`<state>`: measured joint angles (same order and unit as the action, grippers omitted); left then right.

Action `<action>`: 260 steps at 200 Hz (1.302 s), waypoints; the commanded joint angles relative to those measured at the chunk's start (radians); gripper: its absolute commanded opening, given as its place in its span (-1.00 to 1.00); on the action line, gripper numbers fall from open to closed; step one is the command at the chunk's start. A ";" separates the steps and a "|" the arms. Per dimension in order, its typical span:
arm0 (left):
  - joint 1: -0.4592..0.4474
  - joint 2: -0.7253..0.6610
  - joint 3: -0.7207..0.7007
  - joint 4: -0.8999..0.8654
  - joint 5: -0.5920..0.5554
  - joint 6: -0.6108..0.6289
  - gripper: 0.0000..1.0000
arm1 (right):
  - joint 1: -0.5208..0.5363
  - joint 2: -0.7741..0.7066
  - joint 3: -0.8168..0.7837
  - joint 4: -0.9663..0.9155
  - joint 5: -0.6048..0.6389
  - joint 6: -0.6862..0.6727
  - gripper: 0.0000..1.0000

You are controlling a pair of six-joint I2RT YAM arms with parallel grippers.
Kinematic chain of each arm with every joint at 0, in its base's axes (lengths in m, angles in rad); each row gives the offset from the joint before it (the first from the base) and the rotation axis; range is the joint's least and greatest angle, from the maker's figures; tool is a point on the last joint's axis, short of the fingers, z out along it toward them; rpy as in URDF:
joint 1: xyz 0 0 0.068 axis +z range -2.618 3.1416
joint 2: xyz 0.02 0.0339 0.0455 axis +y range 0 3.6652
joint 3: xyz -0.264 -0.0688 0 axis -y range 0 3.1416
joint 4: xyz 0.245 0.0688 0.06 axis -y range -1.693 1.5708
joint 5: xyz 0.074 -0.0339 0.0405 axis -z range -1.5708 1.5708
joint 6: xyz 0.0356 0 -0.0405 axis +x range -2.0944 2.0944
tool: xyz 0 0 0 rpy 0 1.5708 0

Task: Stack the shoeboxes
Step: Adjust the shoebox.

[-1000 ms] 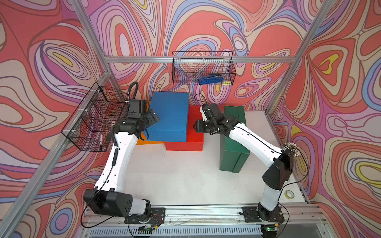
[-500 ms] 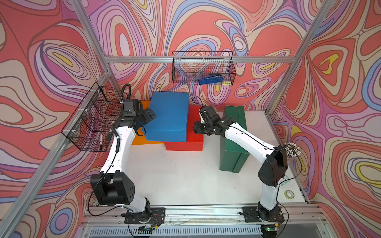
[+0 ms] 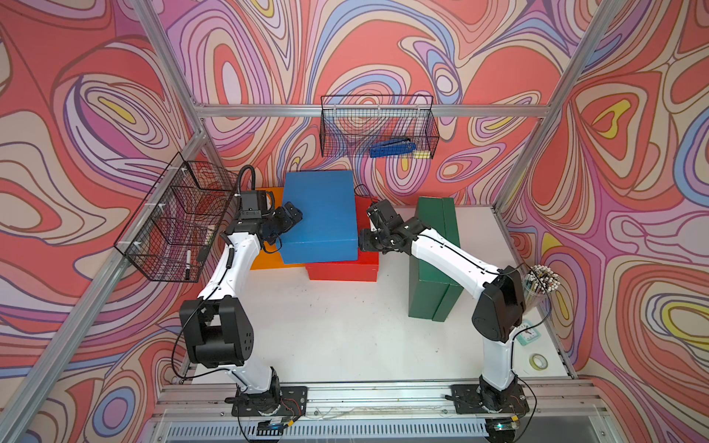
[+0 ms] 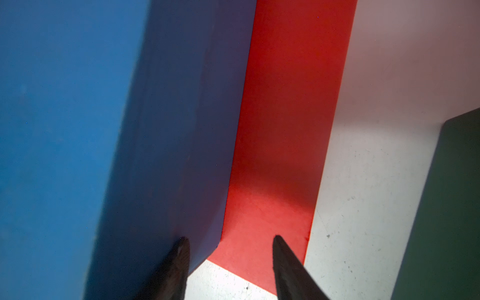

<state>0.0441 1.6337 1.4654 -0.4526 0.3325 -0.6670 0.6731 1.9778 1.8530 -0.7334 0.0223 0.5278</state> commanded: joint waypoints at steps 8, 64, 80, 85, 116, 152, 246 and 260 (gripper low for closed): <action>-0.058 0.002 -0.005 0.042 0.054 -0.034 1.00 | 0.003 0.010 0.020 0.026 -0.039 0.027 0.05; -0.117 0.023 -0.014 0.058 0.058 -0.054 1.00 | 0.010 -0.084 -0.104 0.058 -0.044 0.068 0.03; -0.130 0.023 -0.018 0.067 0.056 -0.059 1.00 | 0.010 -0.100 -0.123 0.040 -0.016 0.073 0.05; -0.133 0.025 -0.017 0.066 0.052 -0.060 1.00 | 0.010 -0.103 -0.132 0.036 -0.013 0.076 0.05; -0.135 0.011 0.009 0.002 -0.007 -0.023 1.00 | -0.005 -0.132 -0.182 0.021 0.050 0.081 0.05; -0.106 -0.057 0.018 -0.063 -0.060 0.022 1.00 | -0.047 -0.145 -0.200 0.008 0.028 0.084 -0.33; 0.014 -0.248 -0.239 -0.088 -0.058 -0.017 -0.42 | -0.089 -0.092 -0.172 -0.038 0.030 0.097 -1.00; 0.019 -0.223 -0.270 -0.084 -0.042 -0.029 -0.85 | -0.096 -0.071 -0.160 -0.042 0.029 0.098 -1.00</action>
<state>0.0578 1.3651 1.2533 -0.5064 0.2741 -0.6670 0.5934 1.8668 1.6657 -0.7567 0.0570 0.6167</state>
